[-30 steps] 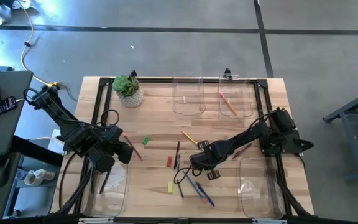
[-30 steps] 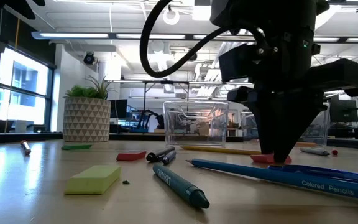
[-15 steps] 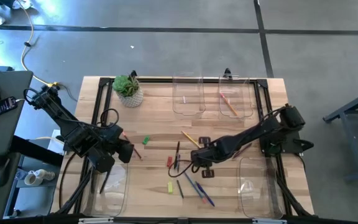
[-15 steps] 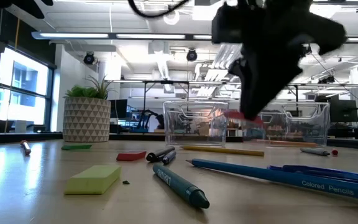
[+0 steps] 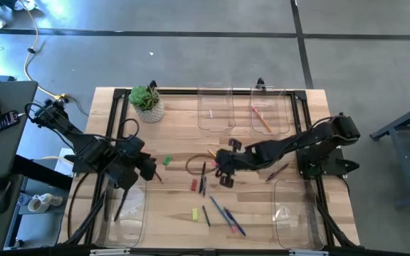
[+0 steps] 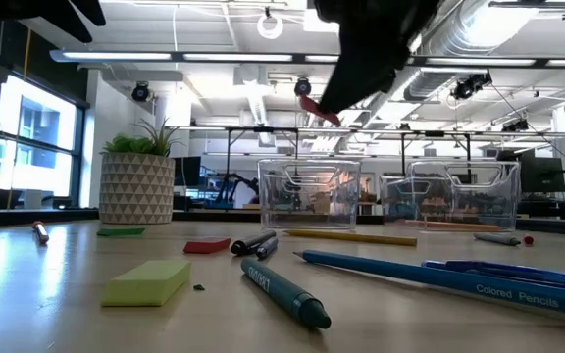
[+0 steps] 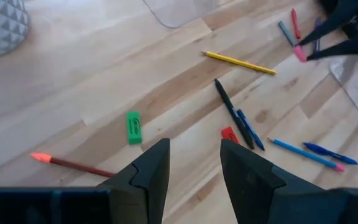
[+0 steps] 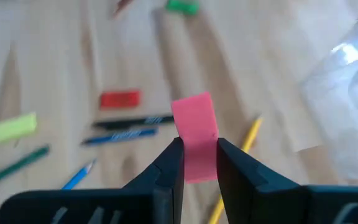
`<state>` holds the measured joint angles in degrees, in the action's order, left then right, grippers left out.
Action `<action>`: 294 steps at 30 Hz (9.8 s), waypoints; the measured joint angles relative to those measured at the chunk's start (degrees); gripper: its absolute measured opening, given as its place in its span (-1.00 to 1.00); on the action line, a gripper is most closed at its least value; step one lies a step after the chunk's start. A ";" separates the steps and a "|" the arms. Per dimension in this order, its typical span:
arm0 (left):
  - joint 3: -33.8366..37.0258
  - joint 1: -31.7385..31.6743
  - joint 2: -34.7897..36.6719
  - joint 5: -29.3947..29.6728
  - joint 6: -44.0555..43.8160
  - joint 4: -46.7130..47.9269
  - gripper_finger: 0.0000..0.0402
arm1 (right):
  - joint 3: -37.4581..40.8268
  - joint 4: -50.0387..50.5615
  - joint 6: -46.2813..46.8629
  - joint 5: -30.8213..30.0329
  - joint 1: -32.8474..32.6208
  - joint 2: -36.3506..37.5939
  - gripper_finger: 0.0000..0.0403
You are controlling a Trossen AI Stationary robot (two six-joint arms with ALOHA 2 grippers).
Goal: Sort crayons/erasers/pens/pencils in bins
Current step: Put the pink eraser into the top right transparent bin, then put the brown pencil into the top right transparent bin
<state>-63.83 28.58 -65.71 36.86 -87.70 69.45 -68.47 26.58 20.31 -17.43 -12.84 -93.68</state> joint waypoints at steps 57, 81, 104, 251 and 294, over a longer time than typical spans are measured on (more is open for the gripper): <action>0.03 -30.14 -5.09 -4.85 18.03 -0.76 -0.35 | -0.09 -0.62 -12.78 12.00 32.96 -6.17 -0.68; 0.02 -27.40 -16.84 -18.72 14.83 -2.02 -0.35 | -0.19 0.12 -12.82 11.69 33.09 -6.13 -0.26; 5.97 -17.85 -16.79 -19.96 -7.39 1.13 -0.35 | -16.12 21.36 -18.96 13.06 33.06 -5.98 -0.22; 29.29 -41.68 8.81 -8.13 14.60 -55.84 -0.98 | -16.22 27.29 -26.83 31.96 36.21 3.49 -0.22; 25.00 -41.68 2.98 -29.37 60.56 -103.39 -0.98 | -16.22 -8.97 -3.62 19.36 17.46 3.42 -0.22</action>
<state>-38.83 -13.10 -62.73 7.49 -27.14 -33.94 -84.68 17.61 16.69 1.93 4.62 -90.26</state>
